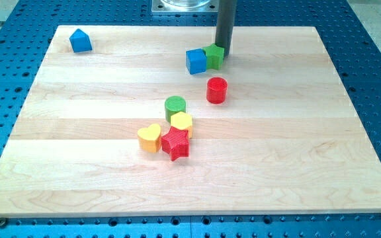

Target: Place the cube and green star diagonal to each other

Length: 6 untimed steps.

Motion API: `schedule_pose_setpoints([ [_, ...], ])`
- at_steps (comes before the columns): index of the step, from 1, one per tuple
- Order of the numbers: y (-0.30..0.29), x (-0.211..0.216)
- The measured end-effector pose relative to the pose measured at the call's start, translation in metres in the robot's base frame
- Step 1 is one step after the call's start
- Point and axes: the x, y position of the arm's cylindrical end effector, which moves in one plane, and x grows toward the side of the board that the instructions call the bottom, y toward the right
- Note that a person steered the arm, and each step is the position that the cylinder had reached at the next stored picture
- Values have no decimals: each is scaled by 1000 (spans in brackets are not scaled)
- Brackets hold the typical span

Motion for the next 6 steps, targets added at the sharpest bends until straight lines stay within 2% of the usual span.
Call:
schedule_pose_setpoints([
  [1,63,23],
  [2,102,50],
  [3,47,48],
  [4,0,17],
  [5,-36,20],
  [6,-39,77],
])
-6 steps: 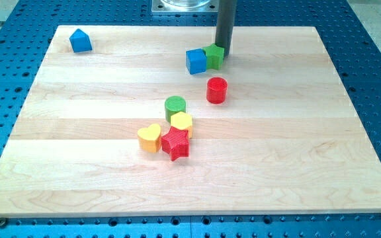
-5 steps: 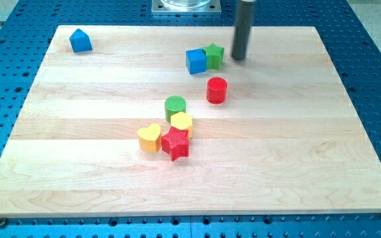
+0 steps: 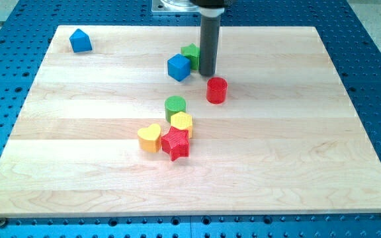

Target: Place the cube and green star diagonal to each other

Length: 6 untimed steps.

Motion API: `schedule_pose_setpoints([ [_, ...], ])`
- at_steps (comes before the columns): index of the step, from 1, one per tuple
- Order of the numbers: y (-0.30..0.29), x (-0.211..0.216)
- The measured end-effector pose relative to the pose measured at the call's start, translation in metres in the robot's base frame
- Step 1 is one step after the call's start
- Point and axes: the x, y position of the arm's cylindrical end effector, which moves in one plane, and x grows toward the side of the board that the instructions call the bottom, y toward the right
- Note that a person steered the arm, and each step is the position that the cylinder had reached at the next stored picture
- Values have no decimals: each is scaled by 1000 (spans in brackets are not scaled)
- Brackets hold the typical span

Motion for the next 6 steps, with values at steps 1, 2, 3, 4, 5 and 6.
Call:
schedule_pose_setpoints([
  [1,-47,-17],
  [2,-40,-46],
  [3,-52,-29],
  [4,-16,-37],
  [5,-12,-69],
  [6,-19,-80],
])
